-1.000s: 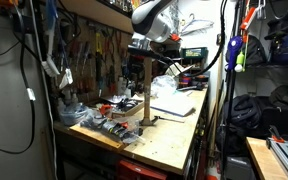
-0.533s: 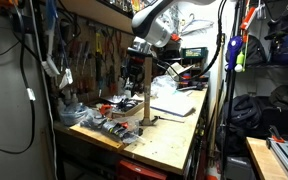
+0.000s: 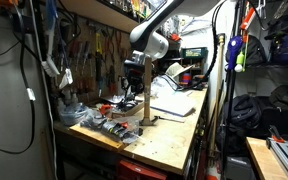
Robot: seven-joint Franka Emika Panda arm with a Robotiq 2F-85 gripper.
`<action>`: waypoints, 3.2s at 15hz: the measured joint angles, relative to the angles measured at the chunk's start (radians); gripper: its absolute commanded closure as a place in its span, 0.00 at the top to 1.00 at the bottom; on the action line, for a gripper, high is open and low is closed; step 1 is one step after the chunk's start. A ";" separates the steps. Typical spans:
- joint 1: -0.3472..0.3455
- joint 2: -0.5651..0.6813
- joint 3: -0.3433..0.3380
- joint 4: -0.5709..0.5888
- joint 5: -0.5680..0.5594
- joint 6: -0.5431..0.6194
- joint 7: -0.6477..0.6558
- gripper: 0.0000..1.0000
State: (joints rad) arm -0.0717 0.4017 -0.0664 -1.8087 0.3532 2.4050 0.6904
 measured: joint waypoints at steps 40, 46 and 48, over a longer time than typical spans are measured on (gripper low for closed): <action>0.031 0.148 0.004 0.108 0.014 0.070 0.148 0.84; 0.031 0.126 0.003 0.129 0.004 0.070 0.112 1.00; 0.030 0.106 0.001 0.129 -0.018 0.069 0.068 1.00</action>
State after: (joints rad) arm -0.0415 0.5076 -0.0653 -1.6795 0.3350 2.4735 0.7587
